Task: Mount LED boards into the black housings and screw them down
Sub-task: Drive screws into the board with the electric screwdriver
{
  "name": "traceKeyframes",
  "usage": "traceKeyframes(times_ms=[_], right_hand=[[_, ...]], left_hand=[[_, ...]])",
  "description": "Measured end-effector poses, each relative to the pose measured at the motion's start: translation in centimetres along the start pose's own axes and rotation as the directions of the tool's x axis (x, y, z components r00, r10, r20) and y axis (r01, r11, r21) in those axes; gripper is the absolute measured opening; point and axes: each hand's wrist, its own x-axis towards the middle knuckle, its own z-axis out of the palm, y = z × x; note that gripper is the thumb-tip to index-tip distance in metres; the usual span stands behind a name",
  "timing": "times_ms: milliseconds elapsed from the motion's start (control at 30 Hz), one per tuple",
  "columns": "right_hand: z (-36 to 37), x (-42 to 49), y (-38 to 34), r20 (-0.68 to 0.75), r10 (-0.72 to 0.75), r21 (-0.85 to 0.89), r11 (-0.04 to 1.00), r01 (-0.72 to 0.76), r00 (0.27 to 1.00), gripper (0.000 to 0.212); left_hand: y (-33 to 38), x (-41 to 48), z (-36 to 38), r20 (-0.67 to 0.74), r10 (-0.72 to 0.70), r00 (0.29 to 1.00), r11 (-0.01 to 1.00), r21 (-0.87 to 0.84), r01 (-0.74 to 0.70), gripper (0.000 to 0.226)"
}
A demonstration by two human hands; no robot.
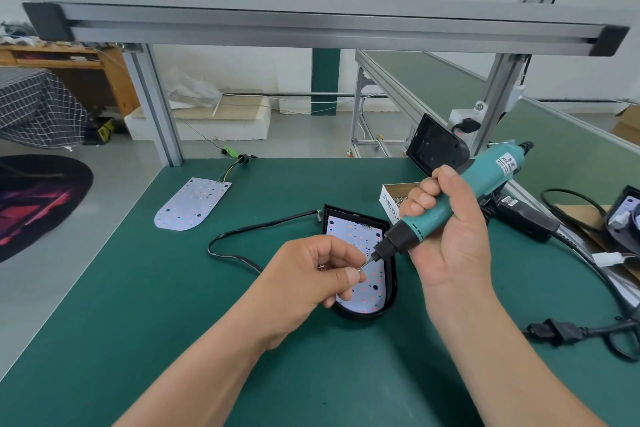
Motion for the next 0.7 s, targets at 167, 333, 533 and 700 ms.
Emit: traceKeyframes(times_ms=[167, 333, 533, 700], right_hand=[[-0.17, 0.18, 0.31, 0.008, 0.028, -0.066, 0.997, -0.028, 1.0, 0.012], [-0.3, -0.02, 0.39, 0.067, 0.042, -0.128, 0.991, -0.033, 0.997, 0.009], [-0.43, -0.34, 0.65, 0.131, 0.031, -0.086, 0.996, -0.019, 0.991, 0.009], [-0.77, -0.14, 0.81, 0.083, 0.041, -0.039, 0.999, -0.037, 0.996, 0.013]], left_hand=[[-0.26, 0.03, 0.18, -0.049, 0.042, 0.998, 0.98, 0.195, -0.032, 0.024], [-0.34, -0.18, 0.32, -0.01, 0.057, 0.998, 0.96, 0.274, -0.053, 0.024], [0.01, -0.11, -0.05, -0.007, 0.016, 1.0, 0.974, 0.225, -0.014, 0.019], [-0.17, -0.1, -0.02, 0.01, 0.015, 1.0, 0.98, 0.2, -0.017, 0.019]])
